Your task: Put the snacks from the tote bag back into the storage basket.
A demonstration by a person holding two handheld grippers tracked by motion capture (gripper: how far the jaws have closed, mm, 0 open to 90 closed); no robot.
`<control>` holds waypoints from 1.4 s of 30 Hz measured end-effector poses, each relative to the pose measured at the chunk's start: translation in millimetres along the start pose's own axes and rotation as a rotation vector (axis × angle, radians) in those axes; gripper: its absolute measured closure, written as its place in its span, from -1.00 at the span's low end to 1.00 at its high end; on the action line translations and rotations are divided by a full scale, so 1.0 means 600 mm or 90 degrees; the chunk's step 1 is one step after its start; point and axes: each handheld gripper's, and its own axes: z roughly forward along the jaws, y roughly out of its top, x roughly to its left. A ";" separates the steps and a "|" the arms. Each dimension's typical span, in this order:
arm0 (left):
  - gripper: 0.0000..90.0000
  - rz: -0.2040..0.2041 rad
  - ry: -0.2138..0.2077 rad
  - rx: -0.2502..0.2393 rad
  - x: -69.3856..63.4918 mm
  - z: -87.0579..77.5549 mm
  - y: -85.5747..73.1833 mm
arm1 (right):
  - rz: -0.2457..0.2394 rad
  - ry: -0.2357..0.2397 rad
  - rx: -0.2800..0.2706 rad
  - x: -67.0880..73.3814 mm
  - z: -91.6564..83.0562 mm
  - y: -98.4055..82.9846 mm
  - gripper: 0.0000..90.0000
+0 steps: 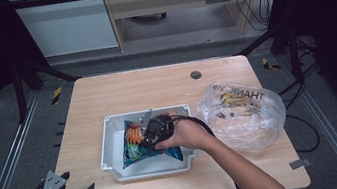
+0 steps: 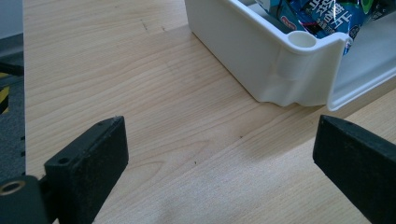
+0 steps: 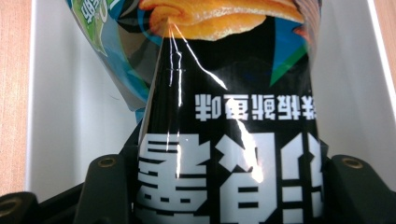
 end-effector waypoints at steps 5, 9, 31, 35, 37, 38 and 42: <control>-0.93 0.002 0.000 0.001 0.000 0.000 0.000 | 0.003 -0.002 0.002 0.001 0.001 0.000 -0.10; -0.93 0.001 0.000 0.001 0.000 0.000 0.000 | 0.002 -0.001 0.003 0.000 0.002 0.001 -0.11; -0.93 0.002 -0.001 0.003 0.000 0.000 0.000 | 0.019 -0.011 0.007 0.006 0.008 0.006 -0.18; -0.93 0.001 -0.001 0.003 0.000 0.001 0.000 | 0.021 -0.012 0.006 0.005 0.008 0.006 -0.22; -0.93 0.003 -0.001 0.004 0.000 0.002 0.000 | 0.022 -0.012 0.005 0.005 0.009 0.006 -0.26; -0.93 0.004 -0.001 0.005 0.000 0.002 0.000 | 0.028 -0.012 0.005 0.005 0.009 0.006 -0.30; -0.93 0.000 0.003 0.000 0.001 0.000 0.000 | 0.038 -0.005 0.006 0.005 0.011 0.007 -0.46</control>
